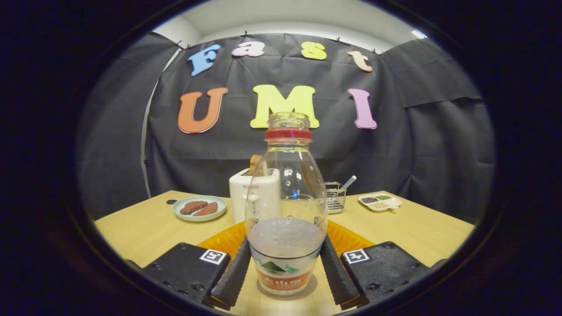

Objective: Take the bottle from table, then pour the juice into the cup, finally place the bottle on the coaster

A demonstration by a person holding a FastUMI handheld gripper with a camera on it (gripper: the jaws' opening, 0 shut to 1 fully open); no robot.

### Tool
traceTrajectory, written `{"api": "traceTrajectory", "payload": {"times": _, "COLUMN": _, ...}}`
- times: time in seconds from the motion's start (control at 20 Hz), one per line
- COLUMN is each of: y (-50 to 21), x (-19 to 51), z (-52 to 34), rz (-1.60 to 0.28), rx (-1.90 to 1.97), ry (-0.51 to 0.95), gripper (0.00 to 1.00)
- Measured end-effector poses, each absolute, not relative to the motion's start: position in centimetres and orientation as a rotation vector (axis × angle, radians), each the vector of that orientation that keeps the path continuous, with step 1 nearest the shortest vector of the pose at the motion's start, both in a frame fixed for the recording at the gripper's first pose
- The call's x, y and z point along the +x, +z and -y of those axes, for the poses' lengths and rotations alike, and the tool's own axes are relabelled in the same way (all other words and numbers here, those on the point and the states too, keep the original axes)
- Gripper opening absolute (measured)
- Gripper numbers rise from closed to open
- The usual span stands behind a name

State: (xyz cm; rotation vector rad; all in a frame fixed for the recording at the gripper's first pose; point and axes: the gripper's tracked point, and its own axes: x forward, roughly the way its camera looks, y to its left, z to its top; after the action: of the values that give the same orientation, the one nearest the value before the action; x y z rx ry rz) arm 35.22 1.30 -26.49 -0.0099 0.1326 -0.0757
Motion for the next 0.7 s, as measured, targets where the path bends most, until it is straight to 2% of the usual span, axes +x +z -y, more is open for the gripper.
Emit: {"api": "traceTrajectory", "payload": {"times": 0.7, "y": -27.9, "x": 35.7, "z": -0.1, "rz": -0.139, "rx": 0.009, "ry": -0.105, "gripper": 0.83}}
